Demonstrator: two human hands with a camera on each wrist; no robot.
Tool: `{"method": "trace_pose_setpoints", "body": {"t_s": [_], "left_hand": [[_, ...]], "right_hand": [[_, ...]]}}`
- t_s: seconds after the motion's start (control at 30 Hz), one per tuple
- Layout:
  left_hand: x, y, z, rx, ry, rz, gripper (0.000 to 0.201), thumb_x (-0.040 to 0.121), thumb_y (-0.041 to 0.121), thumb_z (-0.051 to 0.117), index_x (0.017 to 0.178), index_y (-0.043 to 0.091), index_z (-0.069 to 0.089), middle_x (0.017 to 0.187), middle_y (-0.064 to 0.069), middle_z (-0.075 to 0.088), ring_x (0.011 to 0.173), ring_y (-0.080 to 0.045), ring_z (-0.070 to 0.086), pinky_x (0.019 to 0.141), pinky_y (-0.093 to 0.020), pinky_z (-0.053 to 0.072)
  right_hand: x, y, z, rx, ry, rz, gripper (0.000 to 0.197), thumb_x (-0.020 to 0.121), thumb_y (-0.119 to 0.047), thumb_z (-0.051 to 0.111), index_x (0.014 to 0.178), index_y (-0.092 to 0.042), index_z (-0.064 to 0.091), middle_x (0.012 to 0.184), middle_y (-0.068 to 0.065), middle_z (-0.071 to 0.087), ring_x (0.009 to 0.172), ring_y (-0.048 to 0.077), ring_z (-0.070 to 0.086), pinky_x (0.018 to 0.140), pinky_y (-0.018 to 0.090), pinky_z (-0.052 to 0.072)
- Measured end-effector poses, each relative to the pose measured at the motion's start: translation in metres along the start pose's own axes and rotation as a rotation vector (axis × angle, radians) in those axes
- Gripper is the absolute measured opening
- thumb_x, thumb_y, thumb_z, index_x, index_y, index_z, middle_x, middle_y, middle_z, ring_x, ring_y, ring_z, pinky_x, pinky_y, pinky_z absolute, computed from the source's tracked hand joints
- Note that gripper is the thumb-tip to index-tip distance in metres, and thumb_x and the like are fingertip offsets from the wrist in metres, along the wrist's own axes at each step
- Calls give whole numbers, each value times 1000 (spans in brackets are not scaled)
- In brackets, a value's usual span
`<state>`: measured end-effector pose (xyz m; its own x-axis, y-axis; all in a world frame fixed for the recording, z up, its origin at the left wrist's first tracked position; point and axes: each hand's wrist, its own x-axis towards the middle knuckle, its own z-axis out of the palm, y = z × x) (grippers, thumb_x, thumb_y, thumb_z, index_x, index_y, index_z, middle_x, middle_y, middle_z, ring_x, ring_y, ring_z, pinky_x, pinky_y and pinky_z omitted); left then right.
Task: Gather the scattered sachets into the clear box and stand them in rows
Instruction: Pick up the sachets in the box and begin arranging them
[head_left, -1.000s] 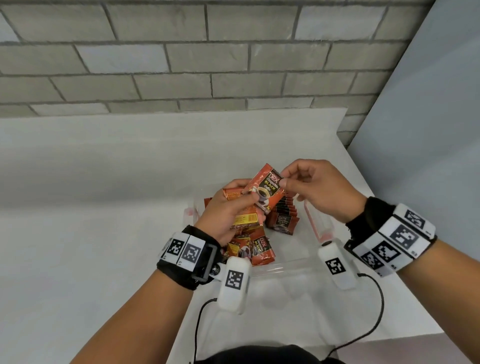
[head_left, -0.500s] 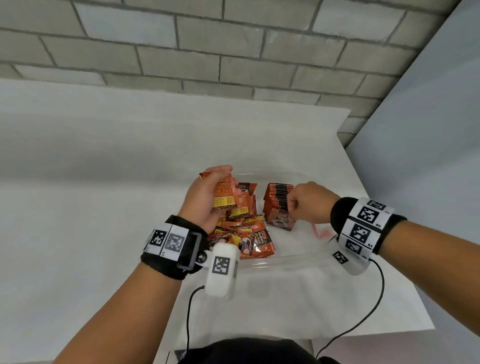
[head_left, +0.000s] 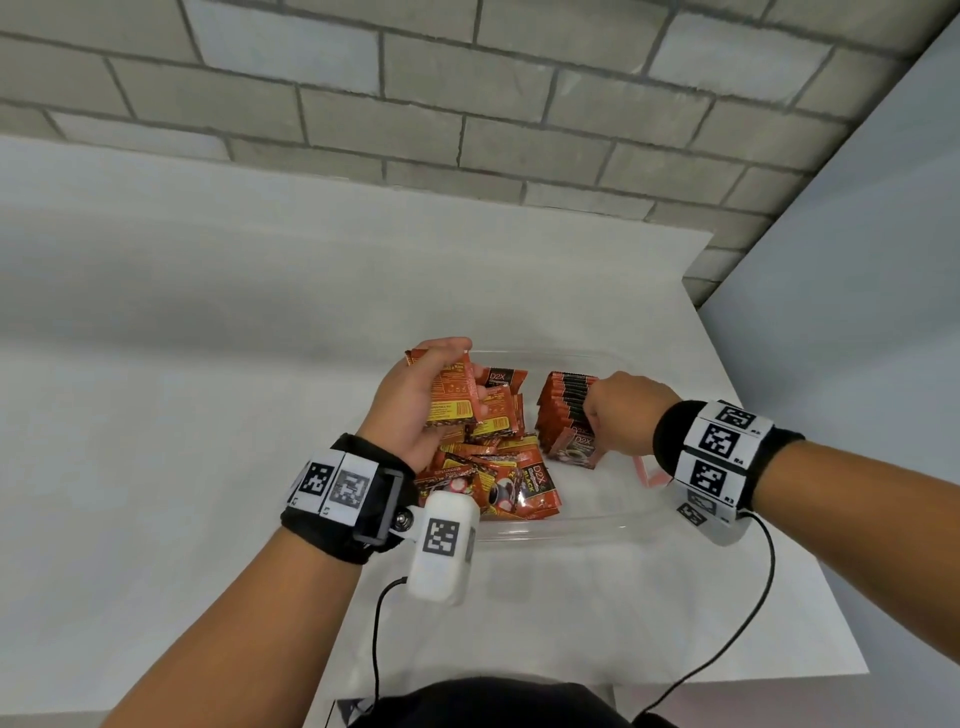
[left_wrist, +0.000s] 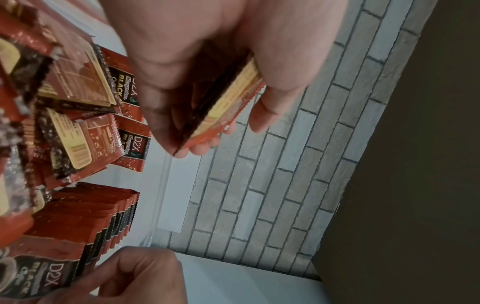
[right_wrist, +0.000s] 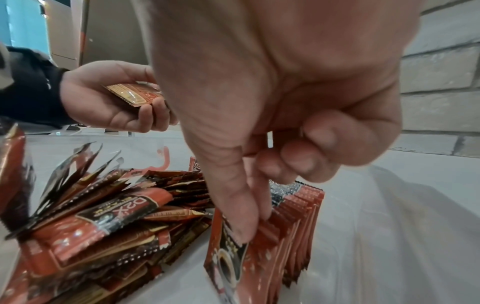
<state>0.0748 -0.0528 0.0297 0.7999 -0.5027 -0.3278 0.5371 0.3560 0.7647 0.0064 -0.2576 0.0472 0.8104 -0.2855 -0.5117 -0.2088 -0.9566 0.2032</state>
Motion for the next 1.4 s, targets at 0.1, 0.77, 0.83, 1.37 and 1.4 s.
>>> {"method": "trace_pose_setpoints", "body": {"t_s": [0.1,0.77,0.83,1.37,1.4], "left_hand": [[-1,0,1,16,-7,-3,15,91,14,58,105,9,63,79,-10,67,63,-22,64,59,-34,54],[-1,-4,13,137,-101,-68,20,96,8,50,112,6,62,95,-14,74,83,-26,72,70,-36,60],[2,-4,20,206,-95,-65,23,91,11,59,113,8,65,102,-14,73,94,-28,70,82,-39,57],[-1,-10,42,205,-171,-126,42,78,47,59,103,13,63,80,-8,65,73,-21,63,73,-42,59],[-2,-10,42,179,-168,-120,35,81,35,61,106,10,62,82,-10,66,77,-23,64,73,-42,60]], "right_hand": [[-1,0,0,-10,1,-9,17,86,-21,67,98,-9,65,86,4,57,71,20,54,47,20,33],[-29,29,-15,732,366,-138,15,89,-35,63,99,-24,63,82,-6,60,66,5,54,58,18,37],[-35,22,-13,899,363,-194,27,89,-38,63,114,-31,58,92,-7,62,70,4,56,64,18,39],[-42,0,7,1224,792,-332,25,76,-4,75,71,-22,58,79,-6,54,70,2,50,65,10,39],[-43,-1,8,1182,769,-363,28,74,-3,77,70,-24,58,80,-7,51,71,1,49,66,9,38]]}}
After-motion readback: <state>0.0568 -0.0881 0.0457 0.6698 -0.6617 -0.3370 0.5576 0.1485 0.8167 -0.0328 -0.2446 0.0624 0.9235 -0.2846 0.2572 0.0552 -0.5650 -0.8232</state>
